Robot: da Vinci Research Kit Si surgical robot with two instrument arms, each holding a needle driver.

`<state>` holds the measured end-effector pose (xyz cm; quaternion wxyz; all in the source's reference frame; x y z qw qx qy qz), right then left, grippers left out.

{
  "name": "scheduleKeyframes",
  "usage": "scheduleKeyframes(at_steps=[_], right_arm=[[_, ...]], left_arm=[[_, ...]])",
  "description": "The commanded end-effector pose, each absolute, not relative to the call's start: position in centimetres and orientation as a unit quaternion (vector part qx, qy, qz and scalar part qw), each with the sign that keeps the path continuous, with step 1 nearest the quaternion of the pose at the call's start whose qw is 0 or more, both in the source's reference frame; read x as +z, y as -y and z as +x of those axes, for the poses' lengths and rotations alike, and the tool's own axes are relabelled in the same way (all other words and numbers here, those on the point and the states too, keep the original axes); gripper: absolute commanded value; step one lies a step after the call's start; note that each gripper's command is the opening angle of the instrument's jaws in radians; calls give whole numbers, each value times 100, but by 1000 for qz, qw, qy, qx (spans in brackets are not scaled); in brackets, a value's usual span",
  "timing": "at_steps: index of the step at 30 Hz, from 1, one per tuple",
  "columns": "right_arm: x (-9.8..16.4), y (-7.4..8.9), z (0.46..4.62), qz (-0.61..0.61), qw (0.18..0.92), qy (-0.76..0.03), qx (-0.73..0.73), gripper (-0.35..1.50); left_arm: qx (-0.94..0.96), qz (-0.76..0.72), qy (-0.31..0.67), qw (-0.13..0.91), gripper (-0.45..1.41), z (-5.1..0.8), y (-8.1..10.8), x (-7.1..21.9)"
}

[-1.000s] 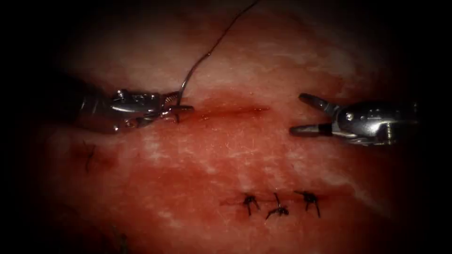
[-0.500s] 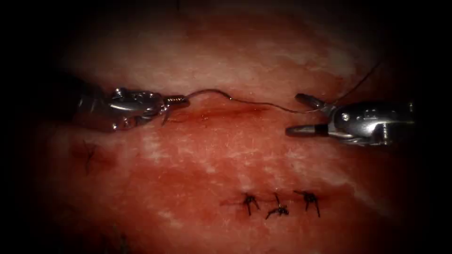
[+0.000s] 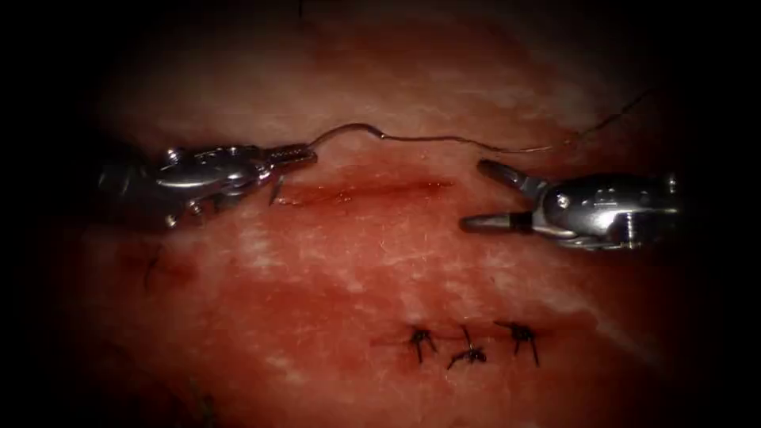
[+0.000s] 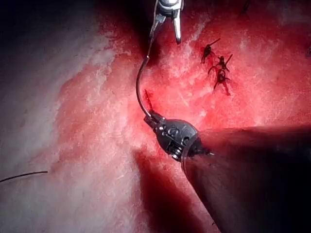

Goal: Wound Closure

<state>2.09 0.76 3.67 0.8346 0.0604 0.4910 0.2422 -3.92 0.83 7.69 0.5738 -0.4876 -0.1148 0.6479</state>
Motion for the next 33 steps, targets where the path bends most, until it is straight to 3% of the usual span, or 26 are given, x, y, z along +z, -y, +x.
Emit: scheduleKeyframes(at_steps=[1, 11, 19, 33], right_arm=[[372, -68, 219, 62, 832, -494, 245, 93], [374, -80, 237, 19, 743, -568, 352, 76], [368, -89, 252, -25, 685, -602, 410, 81], [353, -79, 301, -12, 670, -627, 398, 83]], left_arm=[[636, -496, 126, 577, -45, -397, -76, 771], [561, -549, 177, 594, -45, -409, -57, 751], [533, -567, 198, 595, -45, -423, -50, 744], [524, -578, 215, 587, -45, -436, -45, 745]])
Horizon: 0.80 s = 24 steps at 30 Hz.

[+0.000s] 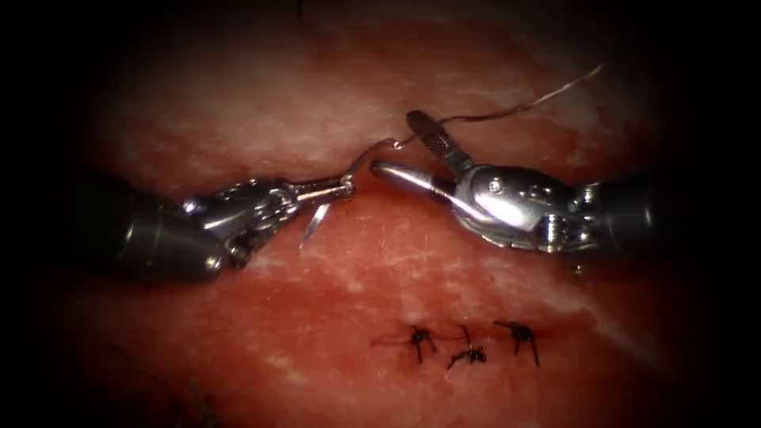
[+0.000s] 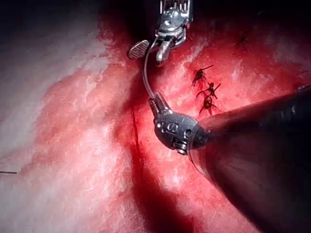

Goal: Wound Closure

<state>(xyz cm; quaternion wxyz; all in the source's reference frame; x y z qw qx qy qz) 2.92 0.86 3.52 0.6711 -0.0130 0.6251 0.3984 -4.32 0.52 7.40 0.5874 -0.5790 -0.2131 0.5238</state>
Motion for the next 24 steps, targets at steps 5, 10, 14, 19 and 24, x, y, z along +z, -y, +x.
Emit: scheduleKeyframes(at_steps=[5, 10, 14, 19, 24], right_arm=[[343, -80, 310, -11, 663, -633, 399, 78], [343, -81, 310, -11, 663, -633, 400, 59], [345, -81, 312, -13, 665, -635, 393, -25], [346, -79, 312, -25, 683, -637, 357, -35], [346, -78, 312, -34, 690, -639, 338, -35]], left_arm=[[525, -579, 218, 584, -45, -437, -44, 743], [525, -579, 223, 582, -45, -438, -43, 740], [521, -581, 229, 581, -45, -440, -43, 735], [510, -585, 240, 583, -45, -441, -43, 731], [506, -583, 248, 585, -45, -443, -42, 724]])
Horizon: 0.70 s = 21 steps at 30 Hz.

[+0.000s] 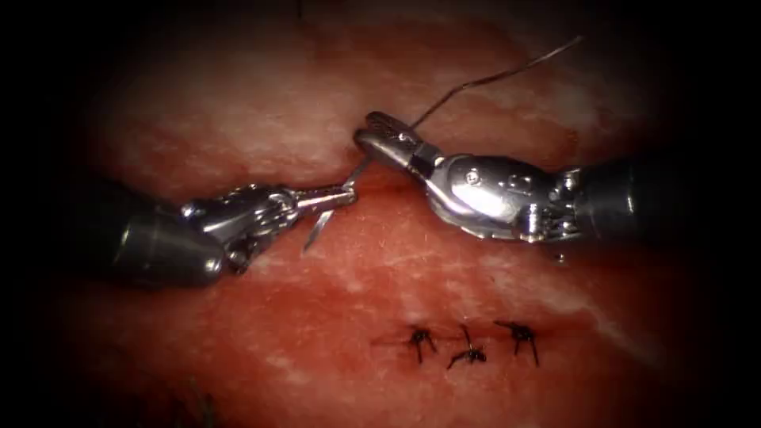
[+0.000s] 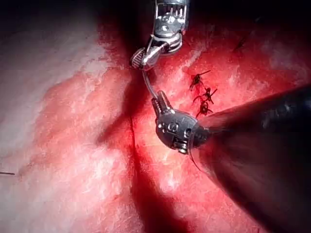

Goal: Wound Closure

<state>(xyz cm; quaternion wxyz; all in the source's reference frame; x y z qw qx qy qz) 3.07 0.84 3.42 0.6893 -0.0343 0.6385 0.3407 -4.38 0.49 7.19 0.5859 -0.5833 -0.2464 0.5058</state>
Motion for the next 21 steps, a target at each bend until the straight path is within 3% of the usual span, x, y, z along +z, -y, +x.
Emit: scheduleKeyframes(at_steps=[1, 2, 3, 4, 6, 13, 21], right_arm=[[346, -78, 312, -34, 692, -639, 335, -35], [345, -78, 311, -35, 695, -638, 329, -35], [345, -78, 311, -33, 697, -639, 325, -35], [345, -79, 310, -36, 701, -637, 318, -35], [345, -82, 308, -38, 713, -633, 301, -35], [353, -98, 311, -54, 757, -618, 204, -35], [364, -128, 326, -77, 785, -608, 94, -35]], left_arm=[[506, -583, 247, 586, -45, -443, -42, 722], [505, -582, 249, 586, -38, -443, -43, 720], [505, -582, 250, 587, 24, -443, -46, 718], [516, -586, 239, 577, 64, -443, -47, 716], [546, -598, 209, 549, 121, -441, -52, 713], [609, -599, 179, 489, 136, -428, -44, 712], [716, -531, 166, 421, 130, -424, -22, 724]])
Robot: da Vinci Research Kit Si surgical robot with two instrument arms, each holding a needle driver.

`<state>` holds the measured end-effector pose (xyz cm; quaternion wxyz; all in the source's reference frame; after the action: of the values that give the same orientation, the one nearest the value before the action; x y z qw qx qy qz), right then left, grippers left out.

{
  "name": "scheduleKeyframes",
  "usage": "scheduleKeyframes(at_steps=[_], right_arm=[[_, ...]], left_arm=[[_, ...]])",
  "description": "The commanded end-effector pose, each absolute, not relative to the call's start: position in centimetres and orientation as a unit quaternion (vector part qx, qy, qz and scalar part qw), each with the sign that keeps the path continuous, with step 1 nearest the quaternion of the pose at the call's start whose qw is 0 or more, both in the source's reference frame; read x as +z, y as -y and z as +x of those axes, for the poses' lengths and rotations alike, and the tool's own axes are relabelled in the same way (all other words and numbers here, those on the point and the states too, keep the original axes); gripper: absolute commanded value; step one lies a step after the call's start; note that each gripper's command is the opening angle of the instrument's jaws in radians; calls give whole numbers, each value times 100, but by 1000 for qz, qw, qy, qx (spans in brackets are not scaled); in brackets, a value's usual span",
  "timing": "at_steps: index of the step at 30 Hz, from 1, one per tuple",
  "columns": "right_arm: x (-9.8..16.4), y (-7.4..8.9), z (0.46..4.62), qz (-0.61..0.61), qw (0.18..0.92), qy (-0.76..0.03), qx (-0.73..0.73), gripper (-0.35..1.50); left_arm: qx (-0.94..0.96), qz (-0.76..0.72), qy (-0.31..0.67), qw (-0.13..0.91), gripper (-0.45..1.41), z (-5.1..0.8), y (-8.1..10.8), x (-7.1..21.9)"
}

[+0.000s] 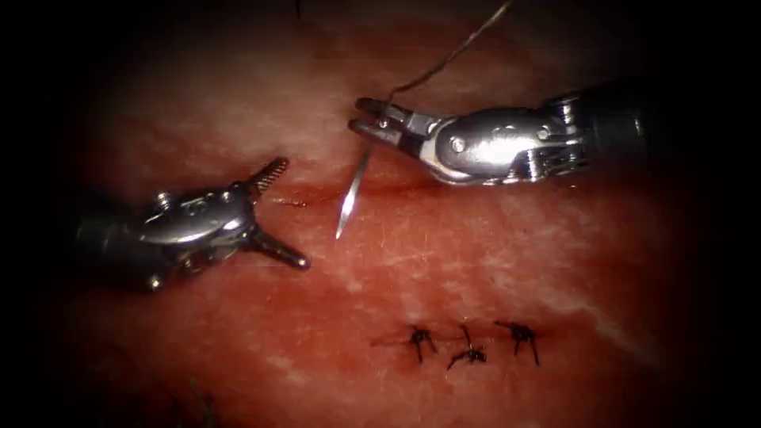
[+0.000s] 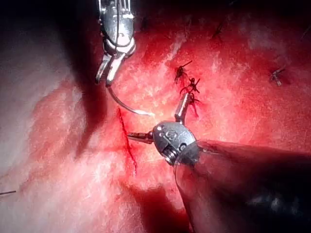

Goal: Wound Closure

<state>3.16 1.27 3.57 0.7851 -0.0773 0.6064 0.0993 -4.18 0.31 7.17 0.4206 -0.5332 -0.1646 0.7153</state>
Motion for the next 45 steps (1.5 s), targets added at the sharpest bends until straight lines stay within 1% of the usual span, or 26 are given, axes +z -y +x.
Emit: scheduleKeyframes(at_steps=[1, 11, 20, 24, 34, 38, 45], right_arm=[[366, -131, 329, -77, 787, -608, 76, -35], [387, -155, 350, -112, 776, -618, -51, -35], [406, -151, 365, -124, 762, -627, -106, -35], [409, -149, 377, -148, 756, -624, -131, -35], [422, -143, 383, -179, 745, -622, -161, -35], [433, -137, 392, -195, 738, -622, -174, -35], [437, -138, 392, -207, 732, -625, -174, -35]], left_arm=[[724, -525, 167, 416, 128, -426, -18, 727], [759, -485, 180, 396, 113, -442, 6, 752], [776, -466, 186, 383, 96, -445, 11, 774], [780, -465, 184, 376, 93, -449, 13, 787], [780, -464, 189, 376, 86, -449, 17, 809], [781, -461, 191, 376, 83, -447, 20, 820], [780, -462, 194, 375, 78, -447, 20, 821]])
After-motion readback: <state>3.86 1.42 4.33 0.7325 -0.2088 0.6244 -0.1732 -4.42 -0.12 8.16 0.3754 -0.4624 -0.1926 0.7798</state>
